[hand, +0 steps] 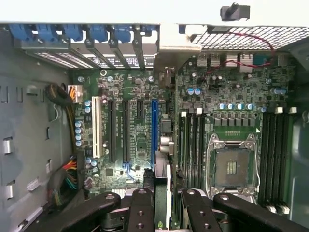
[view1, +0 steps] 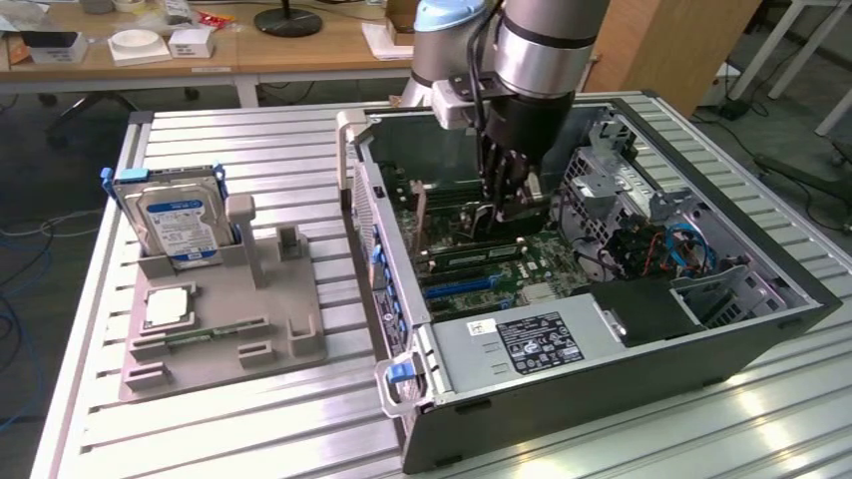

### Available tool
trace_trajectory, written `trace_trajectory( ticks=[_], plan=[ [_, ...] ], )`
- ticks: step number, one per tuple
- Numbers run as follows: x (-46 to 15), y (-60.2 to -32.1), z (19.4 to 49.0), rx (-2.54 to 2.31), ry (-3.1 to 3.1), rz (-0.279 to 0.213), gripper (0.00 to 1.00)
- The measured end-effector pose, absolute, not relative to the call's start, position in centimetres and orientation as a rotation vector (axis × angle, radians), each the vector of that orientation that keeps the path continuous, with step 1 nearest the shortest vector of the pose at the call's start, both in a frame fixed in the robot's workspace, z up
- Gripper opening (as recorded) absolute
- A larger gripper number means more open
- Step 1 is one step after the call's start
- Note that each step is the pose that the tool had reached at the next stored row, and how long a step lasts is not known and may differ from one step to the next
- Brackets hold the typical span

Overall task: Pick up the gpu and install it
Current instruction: 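Insert the gpu into the slot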

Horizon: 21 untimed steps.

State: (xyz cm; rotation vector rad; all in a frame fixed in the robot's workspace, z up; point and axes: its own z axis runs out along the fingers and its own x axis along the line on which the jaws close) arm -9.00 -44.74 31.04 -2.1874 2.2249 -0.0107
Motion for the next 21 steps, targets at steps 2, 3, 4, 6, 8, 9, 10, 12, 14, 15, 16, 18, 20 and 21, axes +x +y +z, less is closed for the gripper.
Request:
trace_trajectory(
  ticks=[2,3,4,6,8,9,10,12,14,15,16,18,20,21],
  plan=[
    [-9.0,-44.7,30.7,-2.187,2.225,-0.011,0.26],
    [-9.0,-44.8,30.5,-2.187,2.225,-0.011,0.26],
    [-9.0,-44.8,30.4,-2.187,2.225,-0.011,0.26],
    [-9.0,-45.0,30.2,-2.187,2.225,-0.011,0.26],
    [-9.0,-45.2,30.1,-2.187,2.225,-0.011,0.26],
    [-9.0,-45.3,30.0,-2.187,2.225,-0.011,0.26],
    [-9.1,-45.4,29.9,-2.187,2.225,-0.011,0.26],
    [-9.2,-45.4,29.6,-2.187,2.225,-0.011,0.26],
    [-9.3,-45.4,29.3,-2.187,2.225,-0.011,0.26],
    [-9.4,-45.4,29.2,-2.187,2.225,-0.011,0.26],
    [-9.4,-45.4,29.2,-2.187,2.225,-0.011,0.26],
    [-9.5,-45.5,29.0,-2.187,2.225,-0.011,0.26],
    [-9.5,-45.6,28.7,-2.187,2.225,-0.011,0.26],
    [-9.5,-45.6,28.6,-2.187,2.225,-0.011,0.26]
  ],
)
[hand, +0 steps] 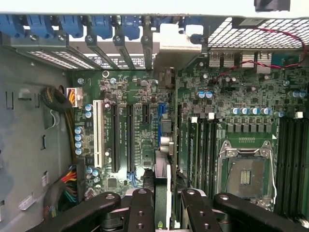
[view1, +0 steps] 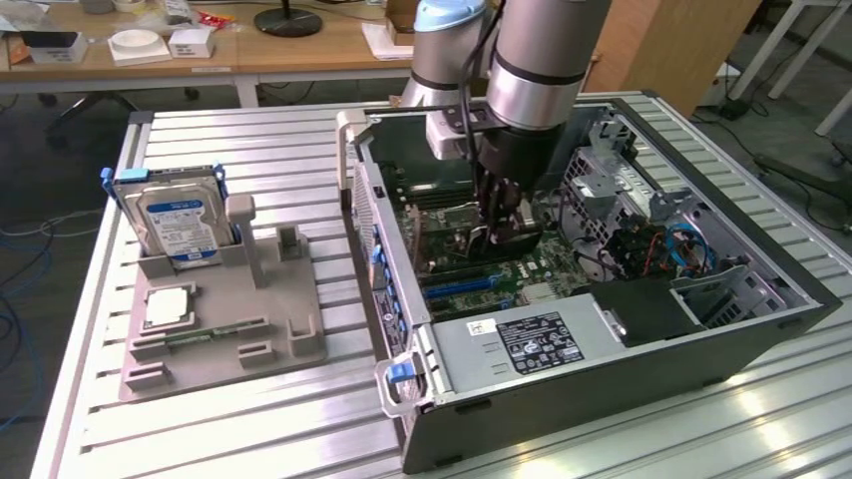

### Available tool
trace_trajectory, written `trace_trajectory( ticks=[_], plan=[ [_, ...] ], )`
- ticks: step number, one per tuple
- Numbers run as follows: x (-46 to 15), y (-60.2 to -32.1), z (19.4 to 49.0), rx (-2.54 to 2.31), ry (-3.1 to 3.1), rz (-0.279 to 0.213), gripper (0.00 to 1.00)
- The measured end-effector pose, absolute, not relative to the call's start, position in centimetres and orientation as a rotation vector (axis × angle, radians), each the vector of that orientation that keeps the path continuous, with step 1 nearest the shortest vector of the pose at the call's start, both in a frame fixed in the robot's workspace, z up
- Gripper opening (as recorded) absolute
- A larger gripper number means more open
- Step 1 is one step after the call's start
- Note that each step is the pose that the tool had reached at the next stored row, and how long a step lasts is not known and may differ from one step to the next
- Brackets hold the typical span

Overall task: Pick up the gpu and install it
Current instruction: 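Insert the gpu into the slot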

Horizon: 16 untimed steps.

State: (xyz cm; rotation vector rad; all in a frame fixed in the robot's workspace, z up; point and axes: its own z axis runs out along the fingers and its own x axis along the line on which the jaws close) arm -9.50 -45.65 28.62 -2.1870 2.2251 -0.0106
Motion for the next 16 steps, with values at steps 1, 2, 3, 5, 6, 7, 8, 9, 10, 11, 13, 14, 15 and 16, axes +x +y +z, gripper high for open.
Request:
trace_trajectory(
  ticks=[1,2,3,5,6,7,8,9,10,11,13,14,15,16],
  plan=[
    [-9.5,-45.7,28.5,-2.187,2.225,-0.011,0.26],
    [-9.6,-45.7,28.4,-2.187,2.225,-0.011,0.26],
    [-9.6,-45.7,28.3,-2.187,2.225,-0.011,0.26],
    [-9.7,-45.7,28.1,-2.187,2.225,-0.011,0.26],
    [-9.8,-45.7,28.0,-2.187,2.225,-0.011,0.26],
    [-9.8,-45.7,27.9,-2.187,2.225,-0.011,0.26],
    [-9.8,-45.7,27.8,-2.187,2.225,-0.011,0.26],
    [-9.9,-45.7,27.7,-2.187,2.225,-0.011,0.26],
    [-9.9,-45.7,27.6,-2.187,2.225,-0.011,0.26],
    [-9.9,-45.7,27.4,-2.187,2.225,-0.011,0.26],
    [-9.9,-45.7,27.1,-2.187,2.225,-0.011,0.26],
    [-9.9,-45.7,27.0,-2.187,2.225,-0.011,0.26],
    [-9.9,-45.7,27.0,-2.187,2.225,-0.011,0.26],
    [-9.9,-45.7,27.0,-2.187,2.225,-0.011,0.26]
  ],
)
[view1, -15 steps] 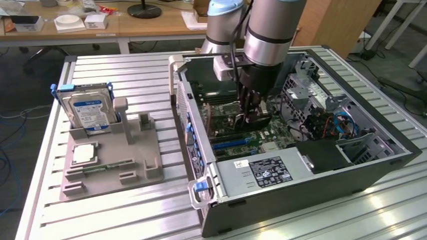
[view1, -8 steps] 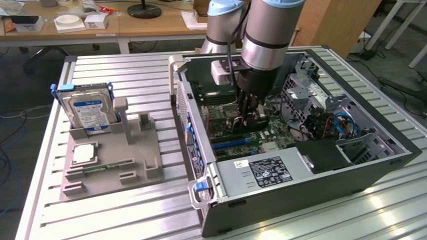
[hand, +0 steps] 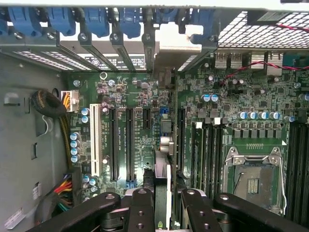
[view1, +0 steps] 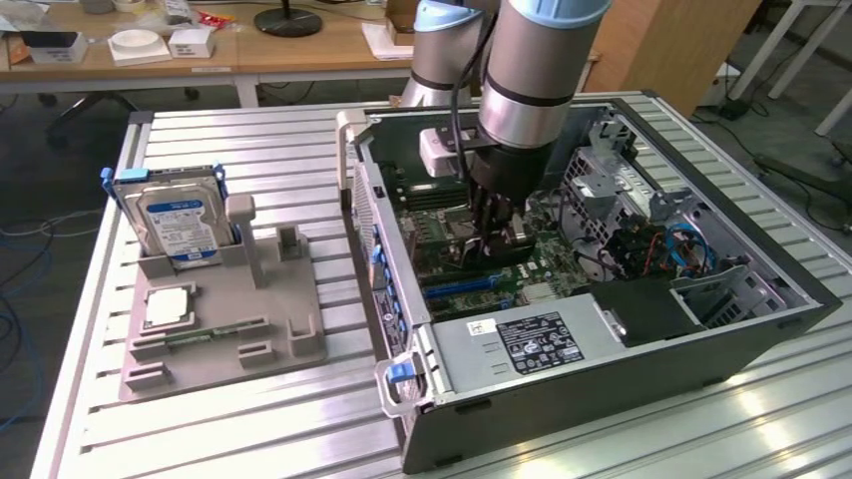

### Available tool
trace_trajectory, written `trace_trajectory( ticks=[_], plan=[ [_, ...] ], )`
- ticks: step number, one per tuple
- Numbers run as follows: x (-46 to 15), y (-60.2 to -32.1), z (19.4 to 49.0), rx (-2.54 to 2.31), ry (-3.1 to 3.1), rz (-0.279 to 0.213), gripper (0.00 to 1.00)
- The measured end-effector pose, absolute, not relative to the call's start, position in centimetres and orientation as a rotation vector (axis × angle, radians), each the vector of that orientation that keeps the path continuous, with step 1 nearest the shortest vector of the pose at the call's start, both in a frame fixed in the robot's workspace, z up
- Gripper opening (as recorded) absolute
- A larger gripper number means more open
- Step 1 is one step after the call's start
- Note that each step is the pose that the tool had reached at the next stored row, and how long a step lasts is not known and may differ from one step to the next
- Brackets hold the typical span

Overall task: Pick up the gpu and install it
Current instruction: 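Insert the gpu into the slot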

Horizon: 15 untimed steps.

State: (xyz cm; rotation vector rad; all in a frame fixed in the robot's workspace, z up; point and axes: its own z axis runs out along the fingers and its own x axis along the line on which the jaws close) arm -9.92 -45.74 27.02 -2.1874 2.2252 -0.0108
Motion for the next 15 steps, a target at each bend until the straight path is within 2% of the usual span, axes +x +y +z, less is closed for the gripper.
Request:
trace_trajectory(
  ticks=[15],
  plan=[
    [-10.13,-45.74,26.52,-2.187,2.225,-0.011,0.26]
  ],
)
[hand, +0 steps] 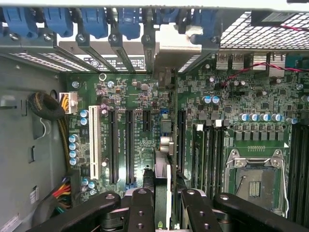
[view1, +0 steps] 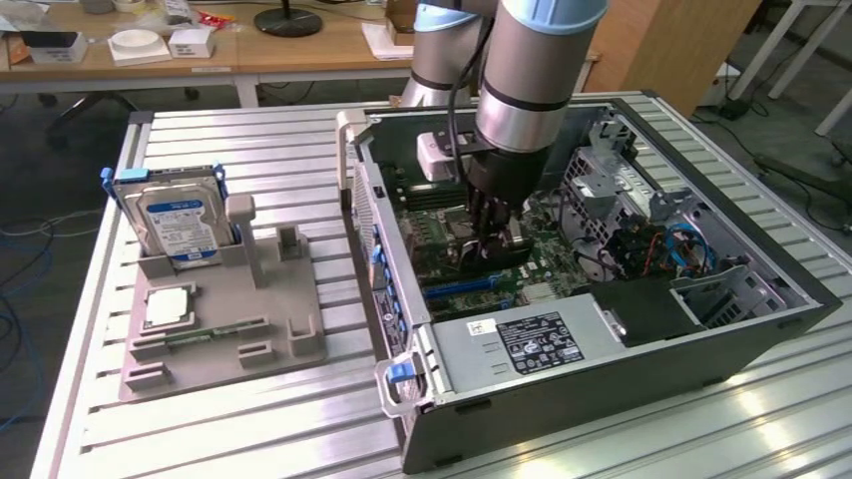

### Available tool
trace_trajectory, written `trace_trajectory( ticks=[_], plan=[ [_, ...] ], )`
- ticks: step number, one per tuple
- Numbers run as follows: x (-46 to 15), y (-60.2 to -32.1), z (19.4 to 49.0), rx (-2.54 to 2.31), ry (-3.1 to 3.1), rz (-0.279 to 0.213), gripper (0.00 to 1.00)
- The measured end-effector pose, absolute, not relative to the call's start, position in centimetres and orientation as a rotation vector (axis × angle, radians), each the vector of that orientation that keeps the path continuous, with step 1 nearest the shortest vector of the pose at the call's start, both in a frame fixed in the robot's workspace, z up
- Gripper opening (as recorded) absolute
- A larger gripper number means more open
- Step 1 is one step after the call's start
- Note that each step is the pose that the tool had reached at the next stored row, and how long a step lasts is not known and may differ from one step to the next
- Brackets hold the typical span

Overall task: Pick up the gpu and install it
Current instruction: 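Insert the gpu into the slot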

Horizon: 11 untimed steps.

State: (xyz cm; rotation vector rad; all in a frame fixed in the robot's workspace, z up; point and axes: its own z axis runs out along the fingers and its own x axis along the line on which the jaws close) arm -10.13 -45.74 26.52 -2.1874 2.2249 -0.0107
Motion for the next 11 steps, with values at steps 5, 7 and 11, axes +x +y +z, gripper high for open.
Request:
trace_trajectory(
  ticks=[5,7,11],
  plan=[
    [-10.18,-45.75,26.17,-2.187,2.225,-0.011,0.26],
    [-10.32,-45.76,26.08,-2.187,2.225,-0.011,0.26],
    [-10.35,-45.80,25.91,-2.187,2.225,-0.011,0.26]
  ],
)
